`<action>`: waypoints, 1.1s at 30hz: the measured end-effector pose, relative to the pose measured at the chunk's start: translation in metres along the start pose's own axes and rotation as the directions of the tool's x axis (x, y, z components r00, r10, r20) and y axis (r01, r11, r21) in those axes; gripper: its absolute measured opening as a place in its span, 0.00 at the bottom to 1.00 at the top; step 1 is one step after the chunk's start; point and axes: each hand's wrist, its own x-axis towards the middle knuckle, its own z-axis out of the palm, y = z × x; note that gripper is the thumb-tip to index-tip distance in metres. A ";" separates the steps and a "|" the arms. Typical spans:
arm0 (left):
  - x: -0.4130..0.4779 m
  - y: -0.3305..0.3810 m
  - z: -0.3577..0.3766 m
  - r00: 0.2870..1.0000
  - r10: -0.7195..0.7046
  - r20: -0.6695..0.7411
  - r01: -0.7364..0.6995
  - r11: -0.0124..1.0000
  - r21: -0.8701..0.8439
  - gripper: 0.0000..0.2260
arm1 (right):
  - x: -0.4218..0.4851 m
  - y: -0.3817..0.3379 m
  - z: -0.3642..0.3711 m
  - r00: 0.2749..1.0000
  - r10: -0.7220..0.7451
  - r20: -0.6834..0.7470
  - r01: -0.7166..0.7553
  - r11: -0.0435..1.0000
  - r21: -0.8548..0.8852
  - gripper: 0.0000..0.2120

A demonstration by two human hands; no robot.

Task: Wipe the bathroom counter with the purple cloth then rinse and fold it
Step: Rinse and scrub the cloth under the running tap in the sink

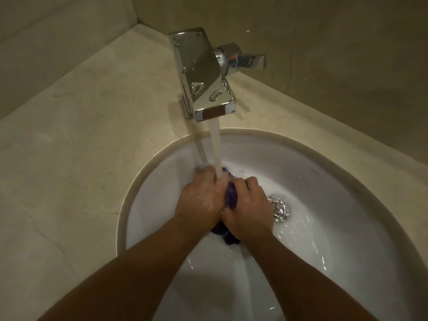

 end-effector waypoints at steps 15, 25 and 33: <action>0.018 -0.009 -0.026 0.983 -0.173 0.054 0.181 0.906 -0.382 0.14 | 0.009 -0.001 -0.030 0.996 0.019 0.088 -0.036 0.981 0.192 0.25; -0.022 -0.012 -0.067 0.961 -0.273 -0.040 0.259 0.943 -0.207 0.22 | 0.007 0.004 -0.070 0.969 -0.233 -0.077 0.241 0.965 0.104 0.27; -0.010 0.006 -0.008 0.985 -0.142 -0.097 0.113 0.960 -0.256 0.20 | 0.009 -0.008 0.000 0.971 -0.021 -0.237 0.017 1.000 -0.018 0.20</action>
